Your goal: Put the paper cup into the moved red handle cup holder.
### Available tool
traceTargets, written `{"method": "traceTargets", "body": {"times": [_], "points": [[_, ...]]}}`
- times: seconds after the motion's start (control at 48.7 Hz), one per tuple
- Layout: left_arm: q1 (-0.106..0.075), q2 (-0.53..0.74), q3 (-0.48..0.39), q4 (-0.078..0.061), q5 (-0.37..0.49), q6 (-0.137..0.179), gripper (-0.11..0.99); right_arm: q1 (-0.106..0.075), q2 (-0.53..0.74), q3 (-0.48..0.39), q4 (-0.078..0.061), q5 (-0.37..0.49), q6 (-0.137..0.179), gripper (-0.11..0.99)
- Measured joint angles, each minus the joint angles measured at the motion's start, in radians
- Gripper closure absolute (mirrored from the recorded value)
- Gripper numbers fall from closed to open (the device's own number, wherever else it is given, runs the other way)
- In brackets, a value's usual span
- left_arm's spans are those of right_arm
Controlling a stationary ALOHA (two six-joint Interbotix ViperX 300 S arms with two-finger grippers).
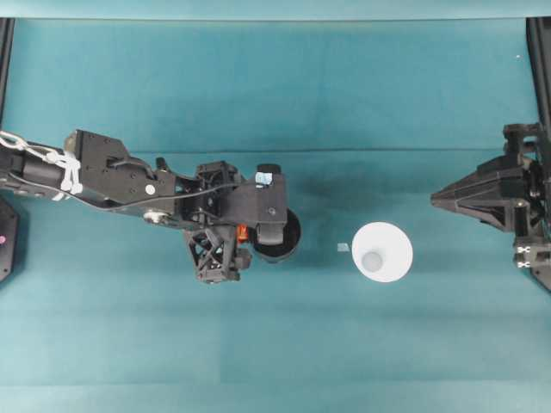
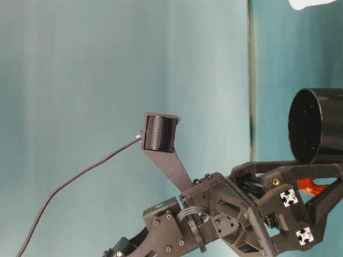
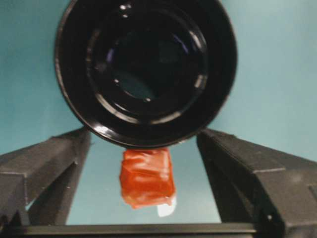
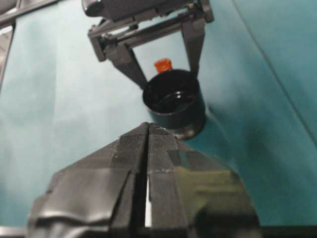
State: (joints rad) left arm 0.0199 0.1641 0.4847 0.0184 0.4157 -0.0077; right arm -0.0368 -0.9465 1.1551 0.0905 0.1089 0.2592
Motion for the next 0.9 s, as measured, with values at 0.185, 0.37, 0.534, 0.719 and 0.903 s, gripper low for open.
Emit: {"method": "traceTargets", "body": {"times": [0.185,0.37,0.534,0.719,0.903], "points": [[-0.018,-0.115,0.002,0.002,0.064,-0.002,-0.06,0.002,0.021,-0.018,0.0,0.127,0.084,0.98],[-0.025,-0.296,0.044,0.002,0.129,0.0,-0.06,0.0,0.084,-0.075,0.0,0.268,0.103,0.97],[-0.025,-0.408,0.121,0.0,0.153,-0.011,-0.06,0.0,0.158,-0.12,0.003,0.301,0.109,0.91],[-0.028,-0.48,0.198,0.0,0.158,-0.037,-0.06,0.0,0.285,-0.184,0.011,0.342,0.146,0.65],[-0.029,-0.505,0.219,0.002,0.158,-0.072,-0.06,0.005,0.448,-0.268,0.006,0.425,0.15,0.12]]}}
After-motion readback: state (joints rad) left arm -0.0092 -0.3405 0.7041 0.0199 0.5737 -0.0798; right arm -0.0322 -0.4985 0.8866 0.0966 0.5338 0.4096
